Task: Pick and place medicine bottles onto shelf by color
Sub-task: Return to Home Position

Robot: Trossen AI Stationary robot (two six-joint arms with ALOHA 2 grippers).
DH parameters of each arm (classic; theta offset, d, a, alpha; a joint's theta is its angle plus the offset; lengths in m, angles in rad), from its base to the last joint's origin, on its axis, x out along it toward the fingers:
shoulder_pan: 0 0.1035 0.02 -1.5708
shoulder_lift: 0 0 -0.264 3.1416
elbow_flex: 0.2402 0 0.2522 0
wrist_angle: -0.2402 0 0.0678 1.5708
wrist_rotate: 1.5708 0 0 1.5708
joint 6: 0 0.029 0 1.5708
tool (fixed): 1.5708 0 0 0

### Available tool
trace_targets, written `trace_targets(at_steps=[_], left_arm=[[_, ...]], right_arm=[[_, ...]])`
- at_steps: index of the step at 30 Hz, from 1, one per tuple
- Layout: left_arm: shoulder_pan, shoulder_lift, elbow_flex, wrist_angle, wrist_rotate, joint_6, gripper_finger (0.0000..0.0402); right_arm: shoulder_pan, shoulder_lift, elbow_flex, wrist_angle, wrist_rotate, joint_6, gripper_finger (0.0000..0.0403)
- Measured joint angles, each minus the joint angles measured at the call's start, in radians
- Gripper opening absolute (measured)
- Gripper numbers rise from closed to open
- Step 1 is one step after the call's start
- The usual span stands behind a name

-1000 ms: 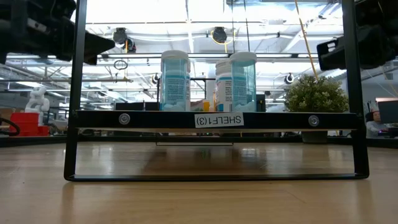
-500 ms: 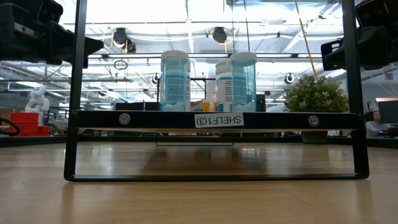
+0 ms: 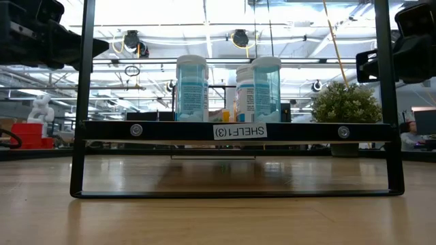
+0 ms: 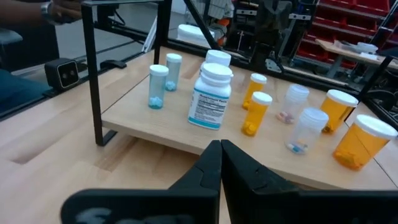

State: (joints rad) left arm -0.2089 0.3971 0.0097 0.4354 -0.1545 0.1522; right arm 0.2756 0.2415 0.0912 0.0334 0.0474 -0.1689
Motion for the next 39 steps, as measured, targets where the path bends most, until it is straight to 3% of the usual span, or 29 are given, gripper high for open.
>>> trace_targets(at_steps=[16,28,39], left_arm=[[0.000,-0.124,0.000,-0.101,-0.001,0.003,0.0014],[0.000,-0.155,0.001,-0.128,-0.002,0.000,0.0015],[0.000,-0.155,0.001,-0.124,-0.002,0.000,0.0008]], right_arm=[[0.000,-0.239,-0.019,-0.081,-0.050,-0.043,0.0000],[-0.005,-0.239,-0.060,-0.046,-0.050,-0.073,0.0000],[-0.091,-0.239,-0.062,-0.047,-0.072,-0.089,0.0000]])
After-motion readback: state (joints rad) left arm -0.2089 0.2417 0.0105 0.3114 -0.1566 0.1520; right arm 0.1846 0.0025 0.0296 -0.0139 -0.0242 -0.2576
